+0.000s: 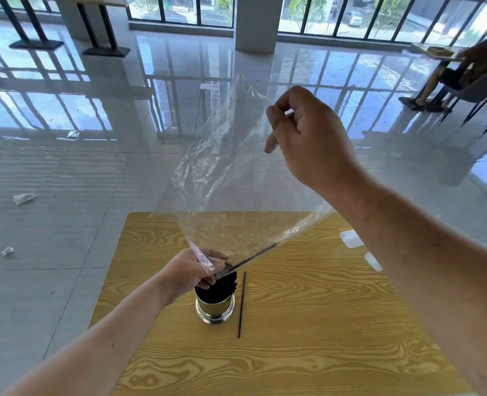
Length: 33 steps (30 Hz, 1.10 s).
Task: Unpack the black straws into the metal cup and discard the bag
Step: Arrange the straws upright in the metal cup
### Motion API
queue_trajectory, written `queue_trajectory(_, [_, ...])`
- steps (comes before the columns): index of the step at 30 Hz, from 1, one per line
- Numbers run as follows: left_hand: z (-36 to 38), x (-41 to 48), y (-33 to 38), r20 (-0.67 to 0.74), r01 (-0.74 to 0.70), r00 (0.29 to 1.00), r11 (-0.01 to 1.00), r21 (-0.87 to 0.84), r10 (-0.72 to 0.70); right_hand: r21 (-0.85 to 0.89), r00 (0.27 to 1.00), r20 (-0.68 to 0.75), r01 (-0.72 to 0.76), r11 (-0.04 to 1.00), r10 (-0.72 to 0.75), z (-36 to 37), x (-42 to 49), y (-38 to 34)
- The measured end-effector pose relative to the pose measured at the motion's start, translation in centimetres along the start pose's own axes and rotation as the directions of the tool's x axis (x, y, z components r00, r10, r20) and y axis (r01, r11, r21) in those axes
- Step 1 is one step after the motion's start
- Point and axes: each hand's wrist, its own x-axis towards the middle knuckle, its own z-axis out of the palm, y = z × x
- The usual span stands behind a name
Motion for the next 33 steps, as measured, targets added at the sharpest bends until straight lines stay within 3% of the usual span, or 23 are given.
queue_trajectory(10, [1.4,1.4,0.6,-0.067,-0.138,0.983,0.934,0.33,0.169,0.074,0.998,0.041,0.053,0.996,-0.056,0.1,0.7,-2.2])
queue_trajectory(22, [0.9,2.0,-0.1,0.043,-0.269,0.963,0.937,0.221,0.267,0.109,0.996,0.058,0.06,0.992,-0.066,0.1,1.2,-3.8])
queue_trajectory(28, [0.9,2.3,-0.5,0.033,-0.274,0.961,0.922,0.272,0.275,0.113,0.995,0.053,0.074,0.991,-0.08,0.5,1.2,-3.9])
queue_trajectory(33, [0.7,1.9,-1.2,0.0,-0.19,0.981,0.949,0.253,0.196,0.113,0.997,0.058,0.052,0.992,-0.059,1.2,0.8,-3.1])
